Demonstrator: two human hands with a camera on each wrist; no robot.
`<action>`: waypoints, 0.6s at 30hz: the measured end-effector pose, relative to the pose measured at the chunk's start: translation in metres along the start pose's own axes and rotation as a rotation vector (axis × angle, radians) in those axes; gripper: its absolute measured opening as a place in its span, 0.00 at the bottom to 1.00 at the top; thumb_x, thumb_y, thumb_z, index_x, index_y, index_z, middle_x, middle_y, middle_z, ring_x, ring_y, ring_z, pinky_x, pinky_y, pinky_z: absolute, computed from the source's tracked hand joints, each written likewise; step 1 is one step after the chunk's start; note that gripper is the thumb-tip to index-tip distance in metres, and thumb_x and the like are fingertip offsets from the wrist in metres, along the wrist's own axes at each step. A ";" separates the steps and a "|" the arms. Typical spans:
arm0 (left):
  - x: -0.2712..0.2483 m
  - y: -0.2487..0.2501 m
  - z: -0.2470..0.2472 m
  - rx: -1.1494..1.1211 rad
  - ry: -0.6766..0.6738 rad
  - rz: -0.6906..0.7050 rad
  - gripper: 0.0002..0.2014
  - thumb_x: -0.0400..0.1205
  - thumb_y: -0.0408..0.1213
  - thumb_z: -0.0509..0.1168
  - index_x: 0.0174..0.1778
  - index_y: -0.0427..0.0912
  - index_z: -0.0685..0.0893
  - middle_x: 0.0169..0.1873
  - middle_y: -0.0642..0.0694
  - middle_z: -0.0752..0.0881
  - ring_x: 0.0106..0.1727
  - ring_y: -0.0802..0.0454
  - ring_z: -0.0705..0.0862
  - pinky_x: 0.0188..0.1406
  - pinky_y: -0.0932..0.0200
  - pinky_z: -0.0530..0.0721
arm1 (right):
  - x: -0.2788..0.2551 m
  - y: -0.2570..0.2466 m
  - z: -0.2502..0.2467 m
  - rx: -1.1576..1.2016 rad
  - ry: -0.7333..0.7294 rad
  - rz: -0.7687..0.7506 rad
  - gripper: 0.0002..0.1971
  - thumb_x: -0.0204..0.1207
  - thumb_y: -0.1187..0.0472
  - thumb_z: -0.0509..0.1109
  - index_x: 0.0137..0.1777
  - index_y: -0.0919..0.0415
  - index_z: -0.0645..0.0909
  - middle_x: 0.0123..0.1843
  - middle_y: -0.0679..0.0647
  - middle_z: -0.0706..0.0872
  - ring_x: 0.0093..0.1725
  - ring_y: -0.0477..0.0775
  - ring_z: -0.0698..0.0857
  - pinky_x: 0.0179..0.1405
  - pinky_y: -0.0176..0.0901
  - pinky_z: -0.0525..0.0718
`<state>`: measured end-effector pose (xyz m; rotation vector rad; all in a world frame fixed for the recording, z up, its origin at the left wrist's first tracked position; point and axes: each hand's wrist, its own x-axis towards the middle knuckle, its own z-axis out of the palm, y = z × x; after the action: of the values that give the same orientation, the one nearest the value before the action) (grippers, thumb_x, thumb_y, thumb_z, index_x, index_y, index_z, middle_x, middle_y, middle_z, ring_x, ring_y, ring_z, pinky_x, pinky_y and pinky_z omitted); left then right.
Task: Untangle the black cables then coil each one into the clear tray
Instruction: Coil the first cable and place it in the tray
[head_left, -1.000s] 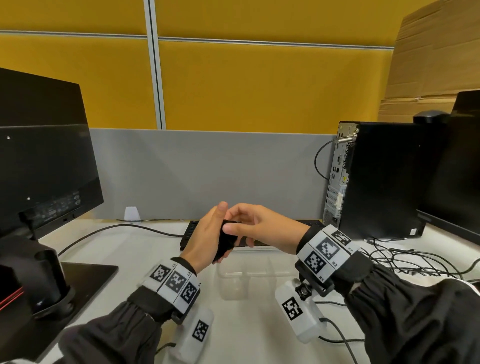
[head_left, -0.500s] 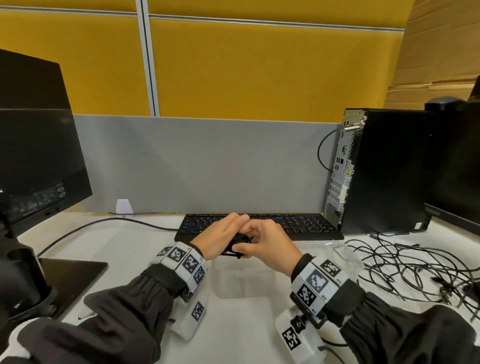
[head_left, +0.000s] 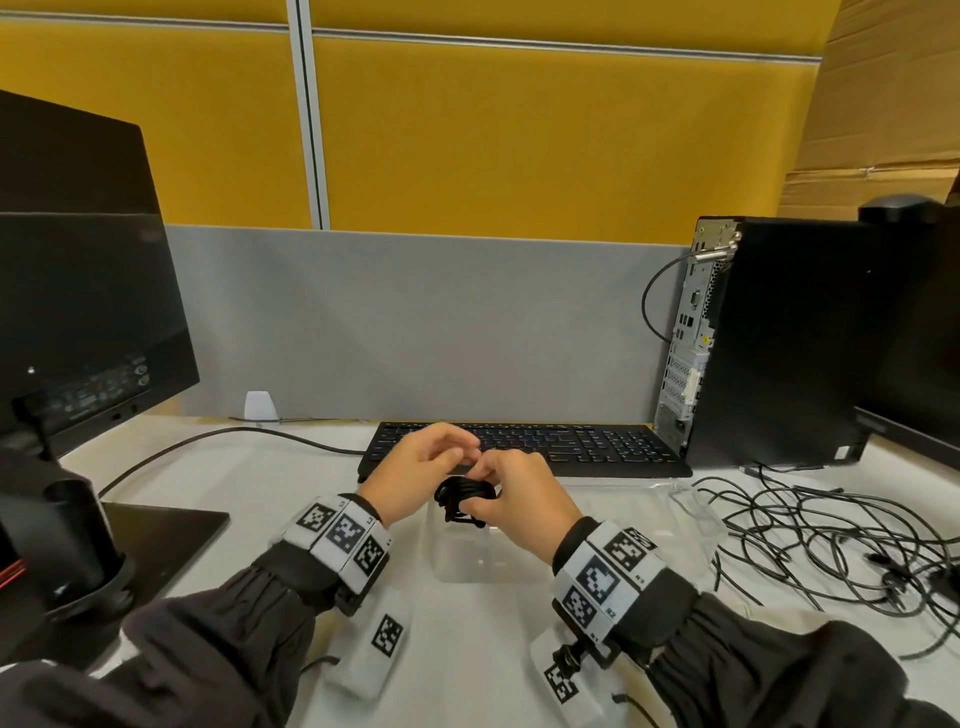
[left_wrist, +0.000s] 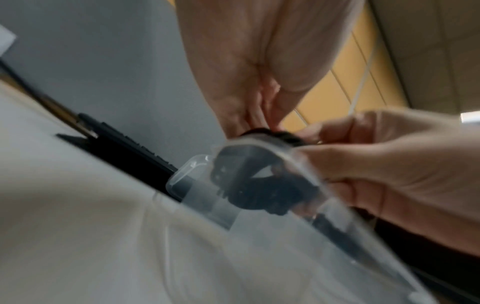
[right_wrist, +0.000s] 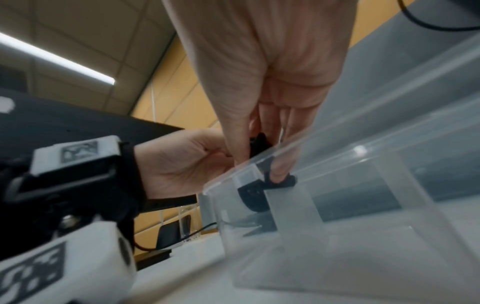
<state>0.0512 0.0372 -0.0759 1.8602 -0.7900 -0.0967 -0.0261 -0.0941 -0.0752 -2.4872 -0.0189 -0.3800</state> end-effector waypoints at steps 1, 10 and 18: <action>-0.002 -0.002 -0.002 0.038 0.048 -0.022 0.11 0.83 0.27 0.59 0.46 0.49 0.81 0.45 0.51 0.84 0.50 0.55 0.83 0.56 0.60 0.80 | 0.001 -0.001 0.001 -0.015 -0.007 0.006 0.07 0.73 0.60 0.73 0.51 0.58 0.84 0.50 0.55 0.87 0.57 0.53 0.78 0.49 0.42 0.74; -0.015 -0.006 -0.007 0.061 -0.081 -0.373 0.08 0.82 0.25 0.58 0.44 0.42 0.73 0.29 0.46 0.74 0.27 0.54 0.74 0.23 0.66 0.78 | 0.011 -0.015 0.015 -0.287 -0.181 -0.028 0.09 0.75 0.56 0.73 0.51 0.59 0.86 0.50 0.60 0.86 0.50 0.58 0.82 0.45 0.41 0.76; -0.017 -0.004 -0.006 0.029 -0.074 -0.395 0.07 0.81 0.23 0.60 0.46 0.40 0.73 0.27 0.46 0.75 0.20 0.57 0.76 0.20 0.66 0.79 | 0.015 -0.017 -0.011 -0.420 -0.567 -0.092 0.15 0.83 0.60 0.60 0.62 0.64 0.84 0.54 0.61 0.86 0.54 0.59 0.81 0.47 0.40 0.71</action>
<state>0.0424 0.0518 -0.0817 2.0291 -0.4653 -0.4079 -0.0167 -0.0877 -0.0524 -2.9335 -0.3126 0.3314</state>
